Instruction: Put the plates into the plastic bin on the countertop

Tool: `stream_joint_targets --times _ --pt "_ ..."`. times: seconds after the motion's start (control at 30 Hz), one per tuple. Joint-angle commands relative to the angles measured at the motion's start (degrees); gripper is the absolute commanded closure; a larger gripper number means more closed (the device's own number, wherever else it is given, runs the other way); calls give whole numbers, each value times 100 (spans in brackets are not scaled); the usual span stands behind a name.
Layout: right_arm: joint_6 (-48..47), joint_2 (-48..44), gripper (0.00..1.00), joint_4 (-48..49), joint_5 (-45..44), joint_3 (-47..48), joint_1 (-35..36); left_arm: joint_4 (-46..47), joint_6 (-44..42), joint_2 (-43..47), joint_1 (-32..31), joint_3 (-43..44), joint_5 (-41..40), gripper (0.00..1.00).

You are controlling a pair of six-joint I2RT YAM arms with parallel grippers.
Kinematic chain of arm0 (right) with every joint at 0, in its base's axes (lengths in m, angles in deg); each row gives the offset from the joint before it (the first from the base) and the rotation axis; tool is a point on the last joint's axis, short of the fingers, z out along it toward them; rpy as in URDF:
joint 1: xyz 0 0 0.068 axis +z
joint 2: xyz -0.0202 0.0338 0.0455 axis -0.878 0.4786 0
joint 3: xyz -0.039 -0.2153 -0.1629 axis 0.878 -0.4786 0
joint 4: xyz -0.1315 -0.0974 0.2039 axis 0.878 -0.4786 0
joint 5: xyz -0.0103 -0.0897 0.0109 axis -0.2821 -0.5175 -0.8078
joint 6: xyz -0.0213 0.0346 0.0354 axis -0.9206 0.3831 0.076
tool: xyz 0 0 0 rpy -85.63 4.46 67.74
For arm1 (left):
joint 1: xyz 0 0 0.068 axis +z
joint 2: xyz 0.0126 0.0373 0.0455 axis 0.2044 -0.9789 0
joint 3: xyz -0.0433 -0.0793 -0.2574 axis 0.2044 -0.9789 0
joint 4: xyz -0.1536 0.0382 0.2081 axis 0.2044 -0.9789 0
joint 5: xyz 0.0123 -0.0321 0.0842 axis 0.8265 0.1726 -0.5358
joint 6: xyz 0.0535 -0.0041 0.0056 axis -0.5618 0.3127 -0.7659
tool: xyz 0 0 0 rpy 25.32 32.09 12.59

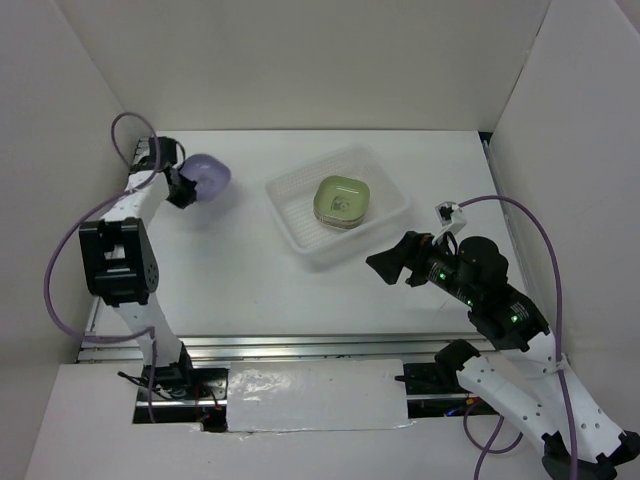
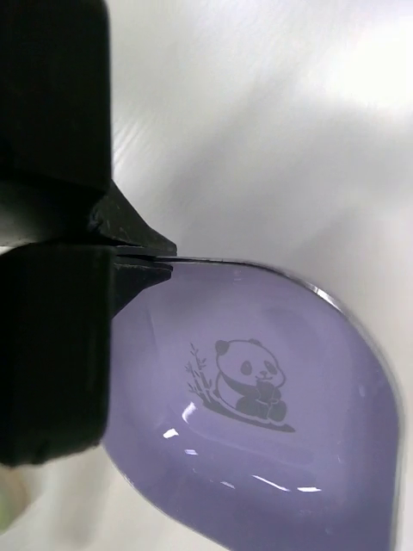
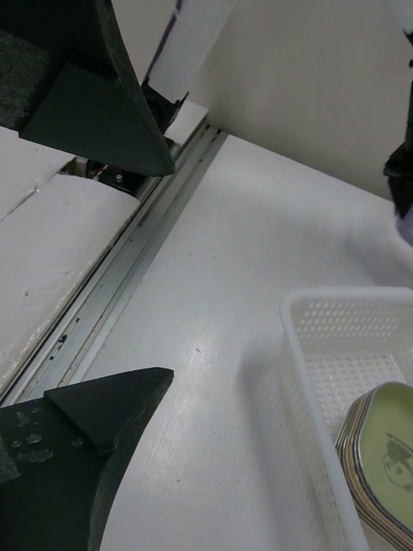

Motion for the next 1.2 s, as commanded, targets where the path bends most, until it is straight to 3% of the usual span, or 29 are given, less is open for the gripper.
stream_joint_targets --times 0.0,0.13,0.27,0.3,0.4,0.43,0.5,0.57,0.63,0.77,0.93,0.97,1.0,1.07,1.1,1.17 --pt "-27 23 0 -19 -279 281 48 975 -787 1369 -1101 228 87 100" --pt "17 -100 0 -116 -411 316 39 781 -866 1591 -2269 492 -424 100" --pt "52 -196 0 -318 -446 386 30 1299 -1147 1311 -2860 641 313 100" --pt "61 -223 0 -388 -490 413 30 1414 -1557 936 -2966 816 854 100" --pt "43 -390 0 -652 -595 545 22 899 -2461 -257 -3134 2202 2022 100" --pt "34 -477 0 -713 -605 562 22 313 -2692 -603 -3125 3155 2220 100" --pt "43 -583 0 -872 -596 624 22 -383 -3255 -1483 -3108 4535 2380 100" --pt "34 -697 0 -1012 -631 650 22 -1079 -3624 -1957 -3107 5148 2363 100" --pt "26 -776 0 -1100 -648 659 13 -1134 -3723 -1934 -3099 5160 2310 98" --pt "8 -786 0 -1118 -649 685 4 -756 -3863 -1599 -3125 4229 2371 91" --pt "25 -733 0 -1066 -605 659 13 -1019 -3969 -1924 -3344 4456 2328 88" --pt "43 -733 0 -1065 -613 650 4 -1098 -3995 -1994 -3397 4517 2293 84" --pt "43 -742 0 -1065 -613 659 22 -1125 -3987 -2012 -3485 4526 2275 66" --pt "61 -742 0 -1048 -613 650 22 -1265 -3891 -1978 -3555 4553 2100 42" --pt "61 -742 0 -1057 -622 668 13 -1266 -3829 -1916 -3625 4518 2012 1" --pt "61 -707 0 -1074 -631 703 13 -1231 -3785 -1548 -3766 4300 1897 1"
